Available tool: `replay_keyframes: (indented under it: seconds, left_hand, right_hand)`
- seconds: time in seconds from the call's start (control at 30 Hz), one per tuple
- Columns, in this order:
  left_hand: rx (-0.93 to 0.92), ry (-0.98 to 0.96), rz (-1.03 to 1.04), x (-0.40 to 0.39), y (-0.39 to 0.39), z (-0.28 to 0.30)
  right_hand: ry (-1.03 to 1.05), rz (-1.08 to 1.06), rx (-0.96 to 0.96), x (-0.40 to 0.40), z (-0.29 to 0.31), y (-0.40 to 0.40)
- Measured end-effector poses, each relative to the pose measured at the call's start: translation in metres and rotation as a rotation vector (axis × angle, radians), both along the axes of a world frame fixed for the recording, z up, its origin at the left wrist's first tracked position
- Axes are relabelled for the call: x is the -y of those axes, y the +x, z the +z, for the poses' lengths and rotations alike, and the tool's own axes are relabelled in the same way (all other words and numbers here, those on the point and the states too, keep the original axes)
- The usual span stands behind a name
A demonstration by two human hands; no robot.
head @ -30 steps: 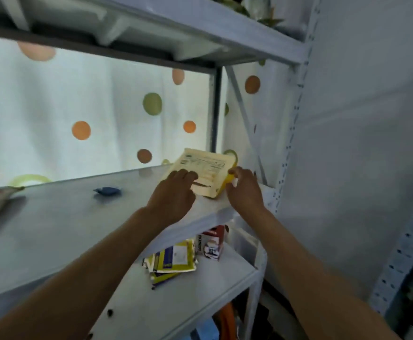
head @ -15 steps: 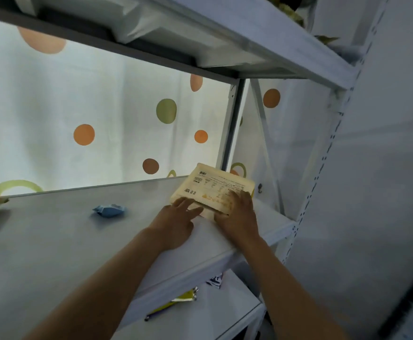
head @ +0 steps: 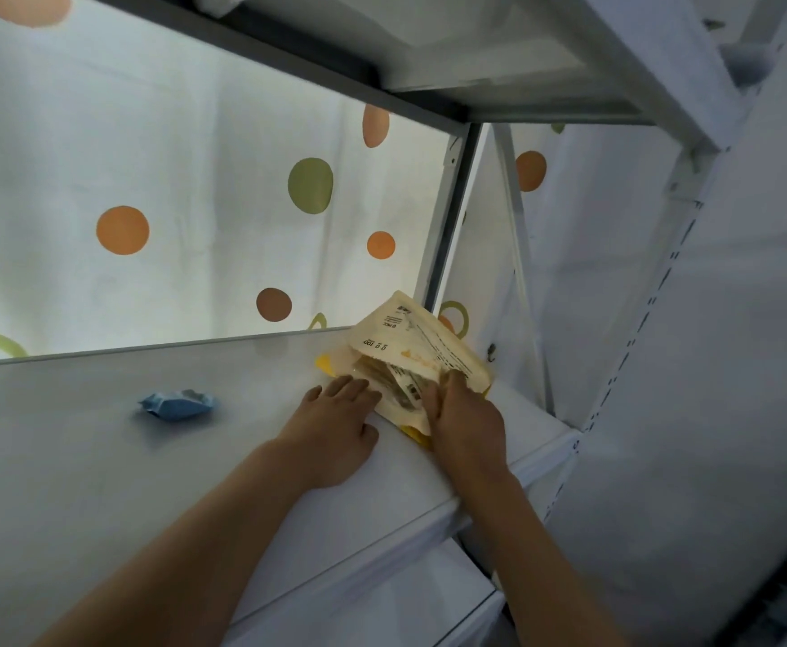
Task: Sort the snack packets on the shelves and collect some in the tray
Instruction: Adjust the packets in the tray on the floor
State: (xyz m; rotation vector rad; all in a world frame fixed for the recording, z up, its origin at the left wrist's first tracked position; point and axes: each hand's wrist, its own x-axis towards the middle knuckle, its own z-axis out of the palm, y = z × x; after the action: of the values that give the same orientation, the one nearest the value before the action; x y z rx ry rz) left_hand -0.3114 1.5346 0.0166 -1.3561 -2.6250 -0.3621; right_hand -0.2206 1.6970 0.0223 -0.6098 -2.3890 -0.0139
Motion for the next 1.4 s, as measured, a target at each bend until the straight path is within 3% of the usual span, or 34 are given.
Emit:
replay_keyframes:
  seconds: [0.2, 0.37, 0.6, 0.77, 0.83, 0.9, 1.0, 1.1, 1.4]
  left_hand:
    - [-0.078, 0.007, 0.016, 0.000, 0.001, 0.002]
    - [-0.324, 0.209, 0.047, -0.001, -0.002, 0.003]
    - [-0.393, 0.597, -0.008, -0.005, 0.021, 0.025]
    - [-0.512, 0.745, -0.117, -0.007, 0.028, 0.029]
    - [-0.331, 0.806, -0.135, -0.010, 0.038, 0.030]
    - [0.003, 0.859, -0.094, -0.014, 0.049, 0.027]
    - [0.356, 0.763, -0.111, -0.020, 0.045, 0.017]
    - [0.496, 0.722, -0.158, -0.015, 0.044, 0.014]
    - [0.653, 0.836, -0.162, 0.033, 0.112, 0.053]
  right_hand:
    - [-0.143, -0.010, -0.090, 0.002, 0.002, 0.004]
    - [-0.245, 0.045, -0.120, 0.002, 0.006, 0.010]
    - [-0.434, 0.265, -0.249, 0.007, 0.005, 0.018]
    - [-0.416, 0.187, -0.221, 0.009, 0.004, 0.014]
    - [-0.451, 0.134, -0.230, 0.015, 0.007, 0.016]
    - [-0.454, 0.108, -0.235, 0.018, 0.007, 0.018]
    - [-0.459, 0.079, -0.276, 0.033, 0.013, 0.020]
    - [-0.428, 0.102, -0.262, 0.058, 0.016, 0.030]
    - [-0.408, 0.129, -0.147, 0.106, 0.040, 0.097]
